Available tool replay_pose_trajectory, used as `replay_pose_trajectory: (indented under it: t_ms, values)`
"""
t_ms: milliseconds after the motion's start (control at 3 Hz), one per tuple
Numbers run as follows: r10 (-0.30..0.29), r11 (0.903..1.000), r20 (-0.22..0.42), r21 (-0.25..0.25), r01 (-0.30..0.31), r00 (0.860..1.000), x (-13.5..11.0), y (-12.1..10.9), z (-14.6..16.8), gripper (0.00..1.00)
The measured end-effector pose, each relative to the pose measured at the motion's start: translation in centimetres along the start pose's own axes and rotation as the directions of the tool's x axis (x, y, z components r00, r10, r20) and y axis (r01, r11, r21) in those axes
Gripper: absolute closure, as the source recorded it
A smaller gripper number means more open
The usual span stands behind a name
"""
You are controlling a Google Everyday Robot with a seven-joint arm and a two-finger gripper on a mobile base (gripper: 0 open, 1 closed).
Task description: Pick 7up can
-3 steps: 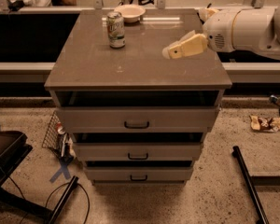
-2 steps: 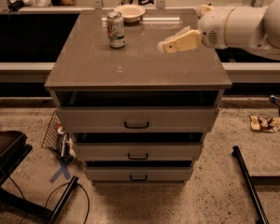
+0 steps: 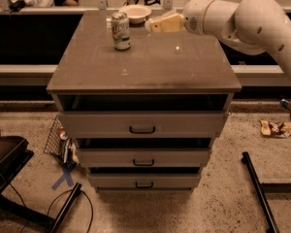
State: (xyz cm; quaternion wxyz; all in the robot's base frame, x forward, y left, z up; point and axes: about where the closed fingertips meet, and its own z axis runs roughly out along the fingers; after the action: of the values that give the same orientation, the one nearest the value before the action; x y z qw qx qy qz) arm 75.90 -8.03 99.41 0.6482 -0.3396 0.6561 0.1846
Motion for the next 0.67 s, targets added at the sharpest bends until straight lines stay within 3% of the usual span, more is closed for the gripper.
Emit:
replay_pose_trajectory:
  t_ms: [333,667]
  values:
    - [-0.001,0.9997,0.006,0.023,0.001,1.000,-0.1,-1.2,4.7,0.00]
    - [0.026,0.9995,0.008,-0.020,-0.026,1.000,0.5,-1.1,8.6,0.00]
